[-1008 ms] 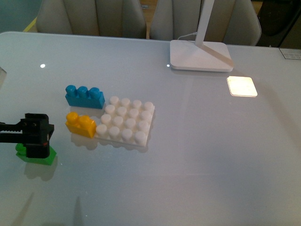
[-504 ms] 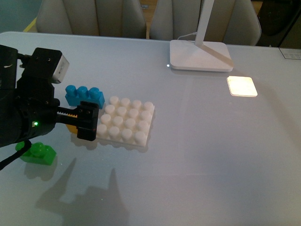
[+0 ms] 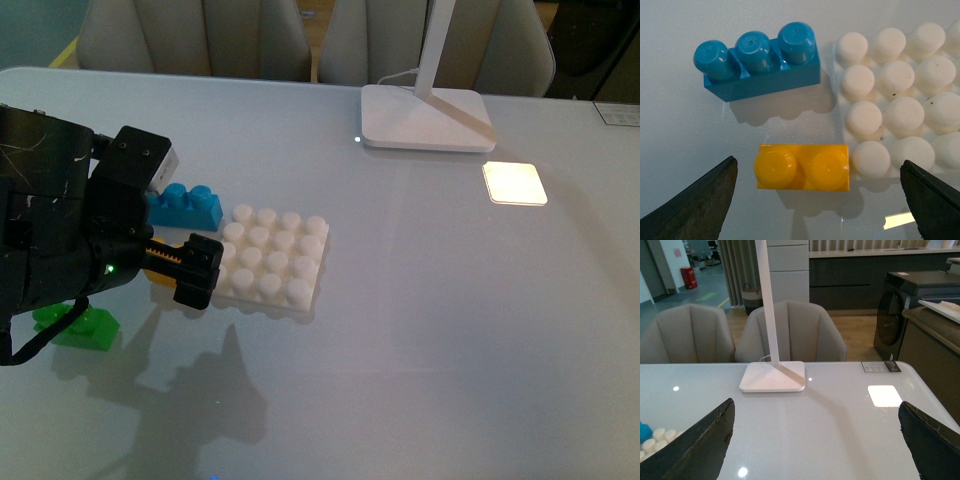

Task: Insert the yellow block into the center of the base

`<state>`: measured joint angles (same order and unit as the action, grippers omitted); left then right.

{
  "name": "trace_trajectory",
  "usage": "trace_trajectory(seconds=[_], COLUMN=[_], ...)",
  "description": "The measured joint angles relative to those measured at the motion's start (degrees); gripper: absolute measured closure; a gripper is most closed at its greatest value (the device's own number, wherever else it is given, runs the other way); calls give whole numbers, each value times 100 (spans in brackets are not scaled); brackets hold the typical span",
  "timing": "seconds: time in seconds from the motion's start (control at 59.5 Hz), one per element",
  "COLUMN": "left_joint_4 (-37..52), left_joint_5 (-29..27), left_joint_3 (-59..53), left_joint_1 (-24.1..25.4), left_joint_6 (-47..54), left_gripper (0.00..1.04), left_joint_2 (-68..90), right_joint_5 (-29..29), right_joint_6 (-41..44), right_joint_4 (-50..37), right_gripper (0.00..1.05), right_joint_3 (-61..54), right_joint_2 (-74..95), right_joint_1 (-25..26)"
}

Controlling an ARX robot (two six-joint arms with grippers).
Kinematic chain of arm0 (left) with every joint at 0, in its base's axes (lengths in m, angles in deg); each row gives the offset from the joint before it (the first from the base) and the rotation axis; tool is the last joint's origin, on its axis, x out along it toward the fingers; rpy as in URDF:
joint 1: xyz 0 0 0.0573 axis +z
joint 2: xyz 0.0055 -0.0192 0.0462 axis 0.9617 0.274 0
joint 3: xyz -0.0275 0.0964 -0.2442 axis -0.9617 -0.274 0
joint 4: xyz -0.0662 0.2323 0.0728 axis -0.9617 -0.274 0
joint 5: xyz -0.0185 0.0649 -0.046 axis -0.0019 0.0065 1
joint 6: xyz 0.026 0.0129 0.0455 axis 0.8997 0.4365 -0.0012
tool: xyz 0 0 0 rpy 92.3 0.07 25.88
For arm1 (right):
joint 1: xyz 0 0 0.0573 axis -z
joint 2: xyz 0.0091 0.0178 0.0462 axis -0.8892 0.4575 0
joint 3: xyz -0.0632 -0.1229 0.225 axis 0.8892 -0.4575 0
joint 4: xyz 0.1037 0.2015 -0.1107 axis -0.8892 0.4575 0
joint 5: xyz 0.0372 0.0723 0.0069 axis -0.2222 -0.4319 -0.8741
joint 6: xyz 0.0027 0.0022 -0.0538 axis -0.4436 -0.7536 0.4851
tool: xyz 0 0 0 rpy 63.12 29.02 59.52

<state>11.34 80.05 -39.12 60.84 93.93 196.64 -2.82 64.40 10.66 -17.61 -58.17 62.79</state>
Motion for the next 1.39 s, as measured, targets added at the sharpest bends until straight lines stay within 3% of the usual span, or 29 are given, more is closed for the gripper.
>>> trace_trajectory(seconds=[1.394], left_joint_4=[-400], left_joint_5=[103], left_joint_3=[542], left_joint_1=[238], left_joint_6=[-2], left_gripper=[7], left_joint_2=[713], right_joint_5=[0], right_joint_6=[0], right_joint_4=[0], right_gripper=[9], right_joint_3=[0], right_joint_2=[0], right_joint_1=[0])
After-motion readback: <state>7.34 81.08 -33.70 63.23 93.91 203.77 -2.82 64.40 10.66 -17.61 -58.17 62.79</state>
